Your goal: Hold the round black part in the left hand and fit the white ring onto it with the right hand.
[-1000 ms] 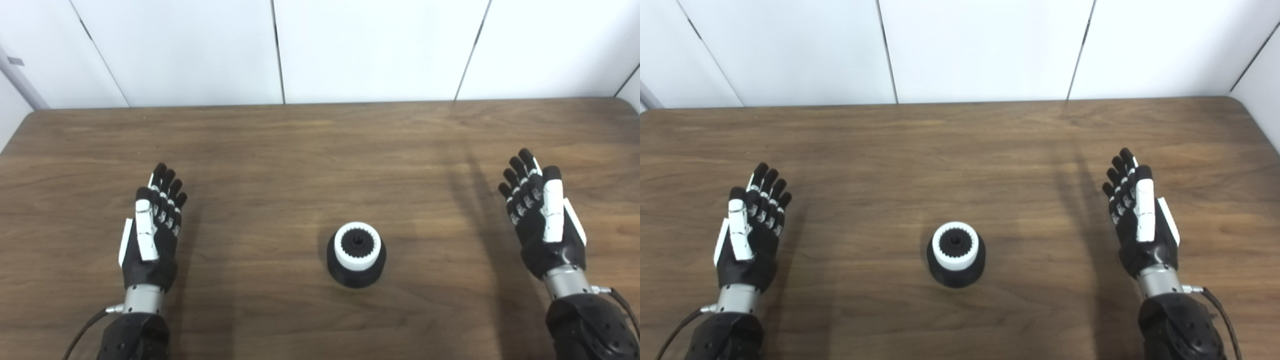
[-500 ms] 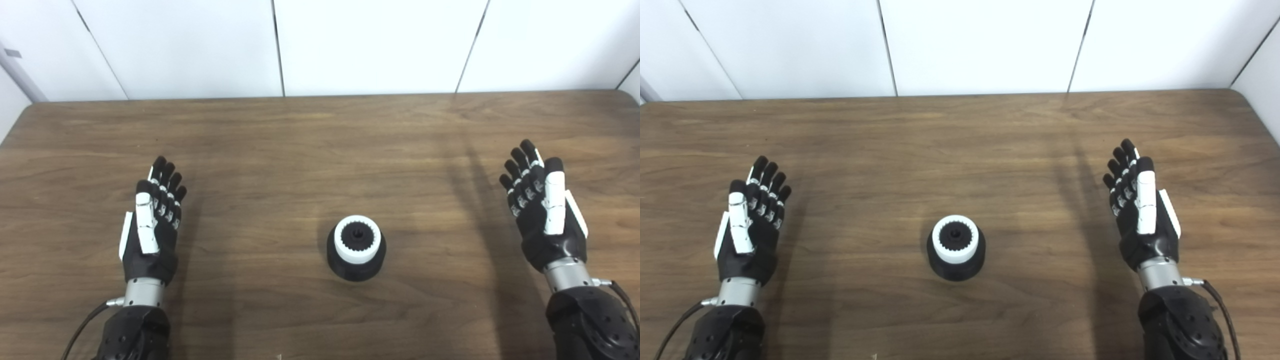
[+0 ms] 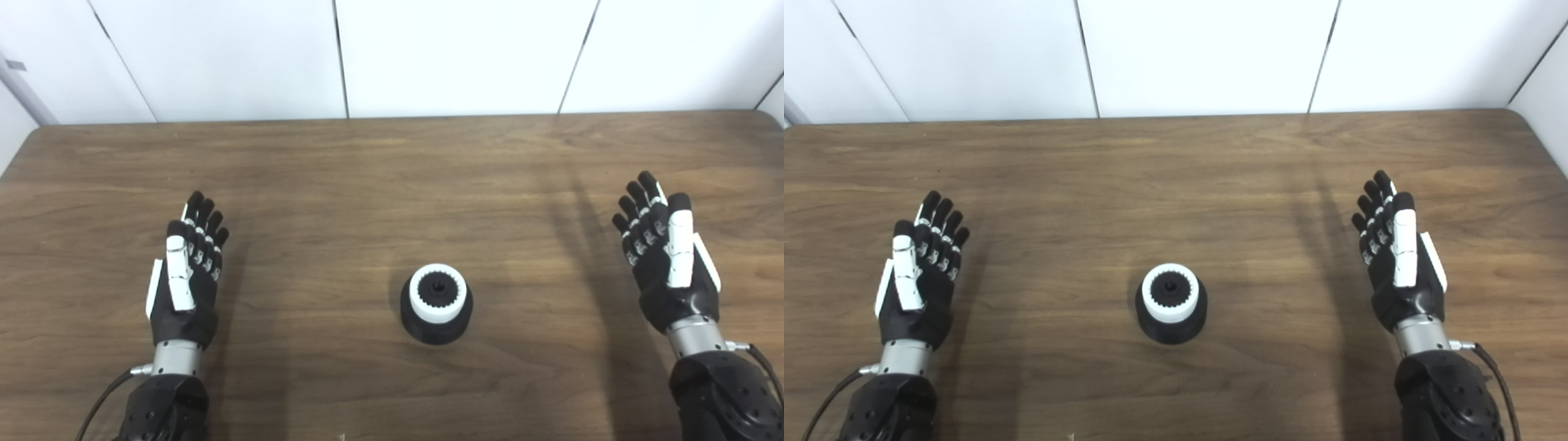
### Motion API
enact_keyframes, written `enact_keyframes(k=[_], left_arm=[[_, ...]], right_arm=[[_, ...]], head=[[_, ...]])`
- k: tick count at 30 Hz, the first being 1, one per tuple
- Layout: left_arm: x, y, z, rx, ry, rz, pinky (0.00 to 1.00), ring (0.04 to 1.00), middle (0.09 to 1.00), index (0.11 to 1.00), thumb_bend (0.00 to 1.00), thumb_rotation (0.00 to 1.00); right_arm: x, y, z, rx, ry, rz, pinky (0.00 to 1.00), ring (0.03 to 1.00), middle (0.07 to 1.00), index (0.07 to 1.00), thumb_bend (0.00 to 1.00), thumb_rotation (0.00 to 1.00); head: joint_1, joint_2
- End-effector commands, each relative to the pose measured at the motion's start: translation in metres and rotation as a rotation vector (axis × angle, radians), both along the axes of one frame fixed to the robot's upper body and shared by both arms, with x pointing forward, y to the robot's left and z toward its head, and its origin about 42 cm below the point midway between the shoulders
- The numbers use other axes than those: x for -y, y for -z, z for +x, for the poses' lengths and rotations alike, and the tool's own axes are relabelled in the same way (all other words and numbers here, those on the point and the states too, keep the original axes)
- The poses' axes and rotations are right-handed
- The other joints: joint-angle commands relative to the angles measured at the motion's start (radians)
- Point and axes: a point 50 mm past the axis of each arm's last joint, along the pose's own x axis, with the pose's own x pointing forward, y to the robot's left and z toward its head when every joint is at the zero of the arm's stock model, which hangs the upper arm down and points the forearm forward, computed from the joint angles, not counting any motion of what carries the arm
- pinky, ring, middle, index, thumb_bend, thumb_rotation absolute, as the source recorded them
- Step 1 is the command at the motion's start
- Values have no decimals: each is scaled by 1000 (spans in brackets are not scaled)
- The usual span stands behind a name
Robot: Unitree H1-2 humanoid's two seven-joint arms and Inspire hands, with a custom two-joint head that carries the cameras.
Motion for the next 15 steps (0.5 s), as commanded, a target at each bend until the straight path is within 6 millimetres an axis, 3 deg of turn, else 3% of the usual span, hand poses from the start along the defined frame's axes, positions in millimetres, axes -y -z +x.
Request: enact_keyframes(k=[1, 15], left_arm=[[1, -17, 7, 71, 7, 23, 1000, 1000, 1000, 1000, 530, 1000], [1, -17, 8, 64, 3, 34, 1000, 1000, 1000, 1000, 544, 1000]], right_arm=[[5, -9, -6, 26, -11, -33, 1000, 1000, 1000, 999, 545, 1000], [5, -9, -7, 25, -13, -29, 1000, 1000, 1000, 999, 550, 1000]], head=[[1, 1], [0, 3]])
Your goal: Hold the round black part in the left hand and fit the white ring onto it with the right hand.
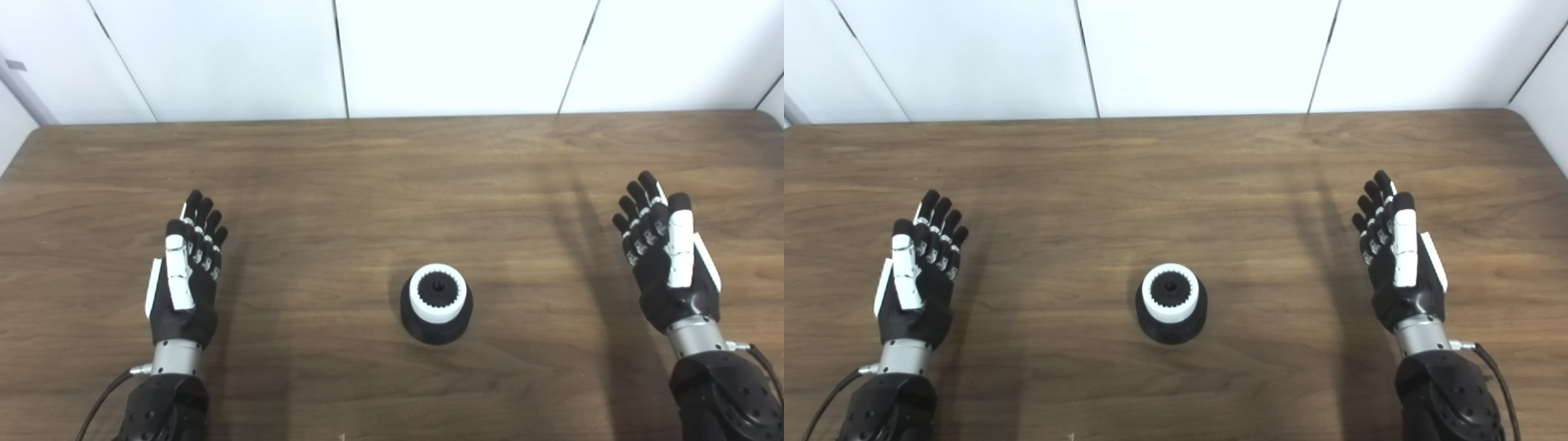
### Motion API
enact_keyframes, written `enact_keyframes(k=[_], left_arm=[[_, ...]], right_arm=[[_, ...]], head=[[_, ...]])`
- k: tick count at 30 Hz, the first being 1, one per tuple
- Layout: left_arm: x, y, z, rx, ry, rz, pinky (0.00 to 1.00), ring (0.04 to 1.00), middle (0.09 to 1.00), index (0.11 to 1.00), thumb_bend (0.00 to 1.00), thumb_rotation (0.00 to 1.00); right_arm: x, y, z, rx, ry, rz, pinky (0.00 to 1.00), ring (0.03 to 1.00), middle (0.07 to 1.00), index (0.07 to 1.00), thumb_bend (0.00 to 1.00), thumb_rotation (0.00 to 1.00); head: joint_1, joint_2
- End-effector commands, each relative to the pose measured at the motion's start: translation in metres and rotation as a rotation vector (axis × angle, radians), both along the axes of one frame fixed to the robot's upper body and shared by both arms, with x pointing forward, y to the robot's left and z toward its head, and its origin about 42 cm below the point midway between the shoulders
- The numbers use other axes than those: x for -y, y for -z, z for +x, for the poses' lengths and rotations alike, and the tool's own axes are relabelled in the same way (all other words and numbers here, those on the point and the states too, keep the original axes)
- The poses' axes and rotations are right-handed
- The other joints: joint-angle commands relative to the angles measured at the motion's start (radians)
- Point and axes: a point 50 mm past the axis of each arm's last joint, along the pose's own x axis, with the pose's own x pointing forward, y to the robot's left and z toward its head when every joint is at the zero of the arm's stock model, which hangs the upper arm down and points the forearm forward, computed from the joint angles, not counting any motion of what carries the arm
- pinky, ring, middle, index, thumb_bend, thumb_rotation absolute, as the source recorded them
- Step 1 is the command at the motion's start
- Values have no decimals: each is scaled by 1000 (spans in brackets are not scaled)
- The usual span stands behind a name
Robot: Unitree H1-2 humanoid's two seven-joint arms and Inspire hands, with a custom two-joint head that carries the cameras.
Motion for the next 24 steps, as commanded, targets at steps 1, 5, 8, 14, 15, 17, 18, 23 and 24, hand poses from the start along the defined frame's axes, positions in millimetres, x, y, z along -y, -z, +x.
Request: enact_keyframes(k=[1, 5, 8, 14, 15, 17, 18, 23, 24], left_arm=[[1, -16, 8, 63, 6, 35, 1000, 1000, 1000, 1000, 546, 1000], [0, -16, 8, 61, 3, 33, 1000, 1000, 1000, 1000, 547, 1000], [0, -16, 8, 62, 7, 31, 1000, 1000, 1000, 1000, 548, 1000], [1, -16, 8, 58, 6, 36, 1000, 1000, 1000, 1000, 553, 1000], [1, -16, 8, 58, 5, 37, 1000, 1000, 1000, 1000, 551, 1000], [1, -17, 8, 55, -1, 35, 1000, 1000, 1000, 1000, 548, 1000], [1, -17, 8, 55, -2, 35, 1000, 1000, 1000, 1000, 546, 1000], [2, -17, 7, 56, -10, 28, 1000, 1000, 1000, 1000, 538, 1000], [2, -17, 7, 56, -11, 30, 1000, 1000, 1000, 1000, 539, 1000]], right_arm=[[5, -9, -6, 26, -13, -27, 1000, 1000, 1000, 1000, 550, 1000], [5, -9, -6, 29, -12, -32, 1000, 1000, 1000, 1000, 545, 1000], [5, -9, -6, 28, -13, -36, 1000, 1000, 1000, 999, 550, 1000], [6, -9, -6, 29, -17, -34, 1000, 1000, 1000, 1000, 552, 1000], [6, -9, -6, 30, -17, -33, 1000, 1000, 1000, 1000, 555, 1000], [6, -9, -6, 27, -14, -31, 1000, 1000, 1000, 999, 560, 1000], [6, -9, -6, 27, -15, -30, 1000, 1000, 1000, 996, 561, 1000], [6, -9, -6, 33, -19, -33, 1000, 1000, 1000, 1000, 551, 1000], [6, -10, -6, 32, -18, -34, 1000, 1000, 1000, 1000, 551, 1000]], head=[[0, 0], [0, 3], [1, 3], [1, 4], [1, 4], [1, 3], [1, 3], [5, 2], [3, 2]])
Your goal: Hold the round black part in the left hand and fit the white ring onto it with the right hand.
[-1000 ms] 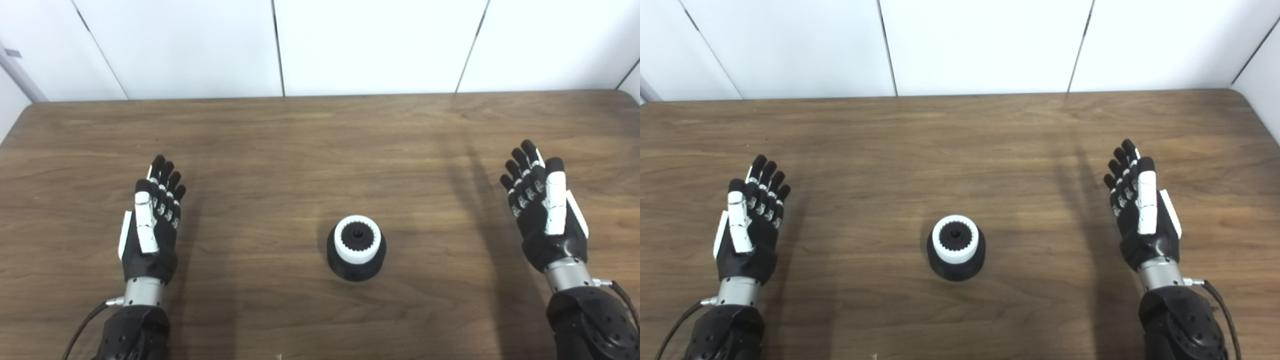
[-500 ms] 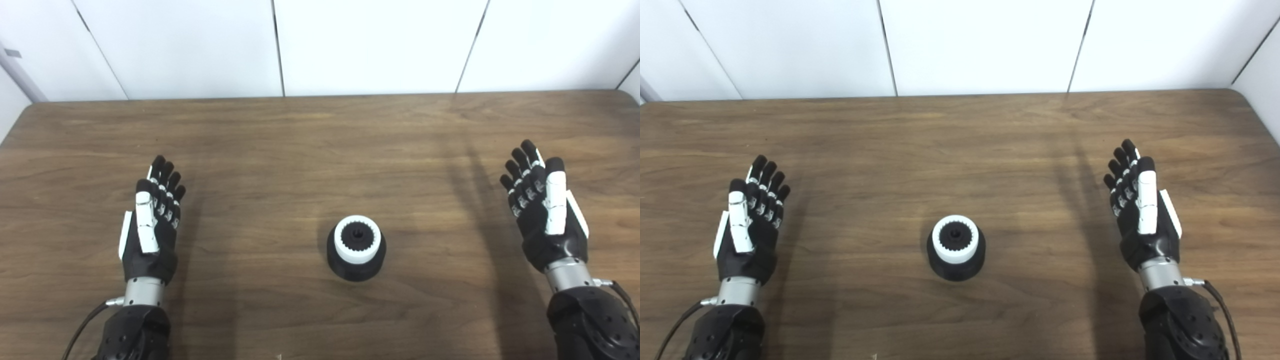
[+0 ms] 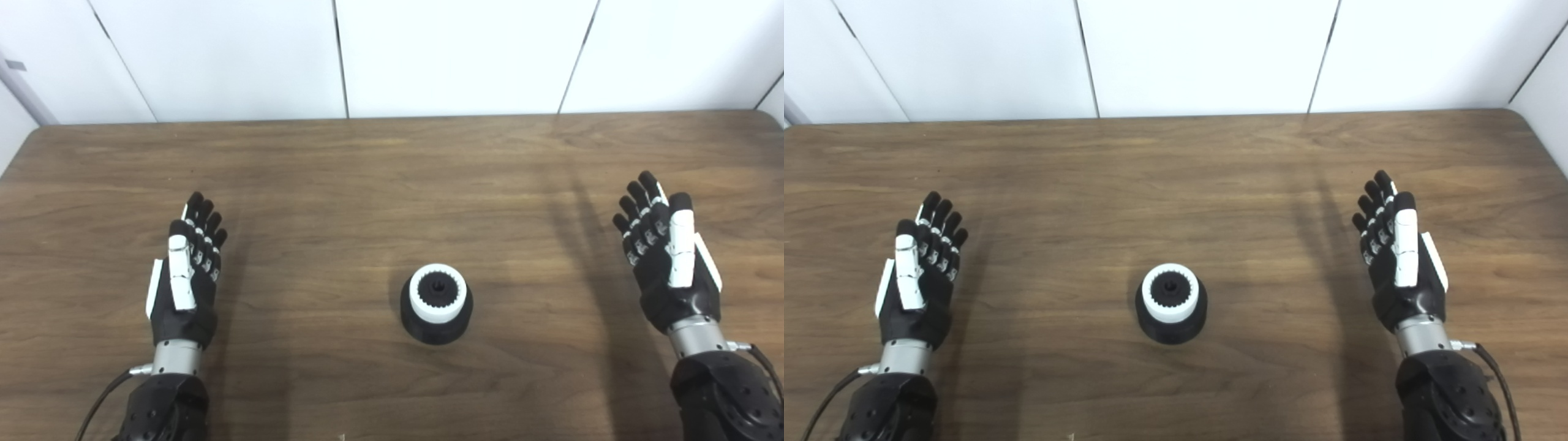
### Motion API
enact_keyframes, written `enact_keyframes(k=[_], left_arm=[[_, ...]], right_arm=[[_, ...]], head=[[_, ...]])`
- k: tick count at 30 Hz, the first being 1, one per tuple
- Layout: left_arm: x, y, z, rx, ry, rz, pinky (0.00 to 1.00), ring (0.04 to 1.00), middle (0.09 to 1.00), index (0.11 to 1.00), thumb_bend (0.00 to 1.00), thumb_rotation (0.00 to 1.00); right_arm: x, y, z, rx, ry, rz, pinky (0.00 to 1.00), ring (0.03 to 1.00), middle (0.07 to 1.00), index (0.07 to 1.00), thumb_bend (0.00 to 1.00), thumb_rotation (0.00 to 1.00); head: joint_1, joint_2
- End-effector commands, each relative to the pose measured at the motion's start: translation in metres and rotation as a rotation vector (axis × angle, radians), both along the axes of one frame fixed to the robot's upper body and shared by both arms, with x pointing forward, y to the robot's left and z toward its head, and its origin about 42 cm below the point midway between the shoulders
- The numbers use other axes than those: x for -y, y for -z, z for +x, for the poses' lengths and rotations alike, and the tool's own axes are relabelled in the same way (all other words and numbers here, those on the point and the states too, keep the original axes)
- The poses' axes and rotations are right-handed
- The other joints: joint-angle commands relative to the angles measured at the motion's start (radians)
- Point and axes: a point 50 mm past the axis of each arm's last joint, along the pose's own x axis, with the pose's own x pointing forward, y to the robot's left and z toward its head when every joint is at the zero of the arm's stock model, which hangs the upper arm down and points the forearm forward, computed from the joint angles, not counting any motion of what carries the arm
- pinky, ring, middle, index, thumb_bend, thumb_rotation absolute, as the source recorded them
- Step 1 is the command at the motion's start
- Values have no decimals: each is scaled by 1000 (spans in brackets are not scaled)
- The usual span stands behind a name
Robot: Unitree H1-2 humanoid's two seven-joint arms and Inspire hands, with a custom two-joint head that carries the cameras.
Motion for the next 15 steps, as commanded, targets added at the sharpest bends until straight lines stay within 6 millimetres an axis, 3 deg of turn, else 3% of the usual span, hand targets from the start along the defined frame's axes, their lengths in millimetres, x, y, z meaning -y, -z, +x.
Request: enact_keyframes(k=[1, 15], left_arm=[[2, -18, 7, 71, 1, 13, 1000, 1000, 1000, 1000, 540, 1000], [1, -19, 7, 70, 7, 15, 1000, 1000, 1000, 1000, 535, 1000]], right_arm=[[6, -10, -6, 31, -16, -36, 1000, 1000, 1000, 1000, 554, 1000], [5, -10, -6, 33, -16, -34, 1000, 1000, 1000, 999, 551, 1000]], head=[[0, 0], [-2, 5]])
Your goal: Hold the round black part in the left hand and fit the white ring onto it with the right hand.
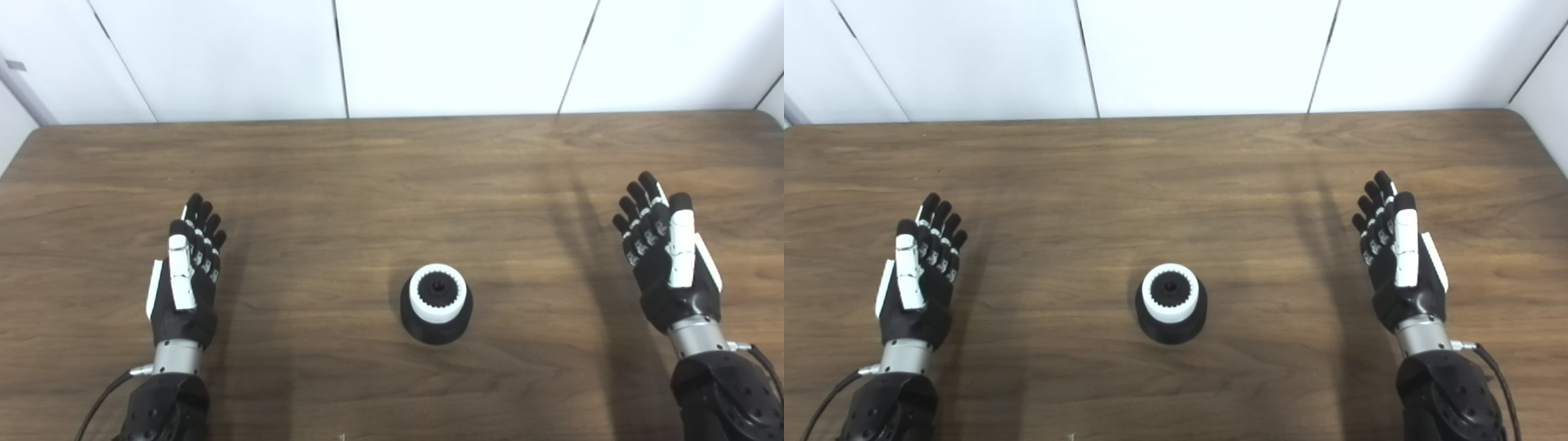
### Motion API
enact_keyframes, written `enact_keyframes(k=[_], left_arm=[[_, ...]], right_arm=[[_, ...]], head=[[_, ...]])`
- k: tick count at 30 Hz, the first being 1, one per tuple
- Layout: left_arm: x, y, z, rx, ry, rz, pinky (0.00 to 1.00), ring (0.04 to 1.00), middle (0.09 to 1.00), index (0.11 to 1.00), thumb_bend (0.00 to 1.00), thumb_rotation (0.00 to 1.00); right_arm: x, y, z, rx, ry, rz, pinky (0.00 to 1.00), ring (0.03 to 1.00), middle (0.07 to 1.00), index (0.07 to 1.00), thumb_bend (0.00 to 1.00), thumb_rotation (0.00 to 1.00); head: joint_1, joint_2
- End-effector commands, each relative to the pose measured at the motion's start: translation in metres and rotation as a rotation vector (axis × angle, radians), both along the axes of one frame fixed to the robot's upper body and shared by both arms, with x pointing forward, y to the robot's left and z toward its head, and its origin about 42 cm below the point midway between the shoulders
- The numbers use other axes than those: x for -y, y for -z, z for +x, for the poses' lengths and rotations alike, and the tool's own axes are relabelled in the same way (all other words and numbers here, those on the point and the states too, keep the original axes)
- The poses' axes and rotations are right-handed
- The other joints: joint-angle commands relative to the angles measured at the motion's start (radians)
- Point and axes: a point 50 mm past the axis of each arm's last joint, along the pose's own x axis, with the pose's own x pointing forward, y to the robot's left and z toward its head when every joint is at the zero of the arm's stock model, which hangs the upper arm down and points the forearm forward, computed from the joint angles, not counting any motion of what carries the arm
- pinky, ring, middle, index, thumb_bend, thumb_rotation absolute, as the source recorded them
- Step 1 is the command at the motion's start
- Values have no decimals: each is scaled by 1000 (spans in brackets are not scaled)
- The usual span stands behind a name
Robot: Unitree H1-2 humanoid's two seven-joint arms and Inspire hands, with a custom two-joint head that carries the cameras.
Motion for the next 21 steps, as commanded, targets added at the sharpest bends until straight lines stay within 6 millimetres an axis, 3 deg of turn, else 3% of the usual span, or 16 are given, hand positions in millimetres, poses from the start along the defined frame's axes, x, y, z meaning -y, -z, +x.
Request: enact_keyframes(k=[1, 11, 21], left_arm=[[0, -19, 7, 84, 14, 17, 1000, 1000, 1000, 1000, 535, 1000], [0, -18, 9, 80, 14, 19, 1000, 1000, 1000, 1000, 540, 1000], [6, -22, 11, 83, 6, 27, 1000, 1000, 1000, 1000, 559, 1000]], right_arm=[[4, -9, -6, 37, -15, -35, 1000, 1000, 1000, 998, 554, 1000], [5, -9, -5, 39, -26, -33, 1000, 1000, 1000, 1000, 555, 1000], [9, -13, -2, 40, -19, -27, 1000, 1000, 1000, 1000, 573, 1000]], head=[[0, 1], [4, 11], [74, 49]])
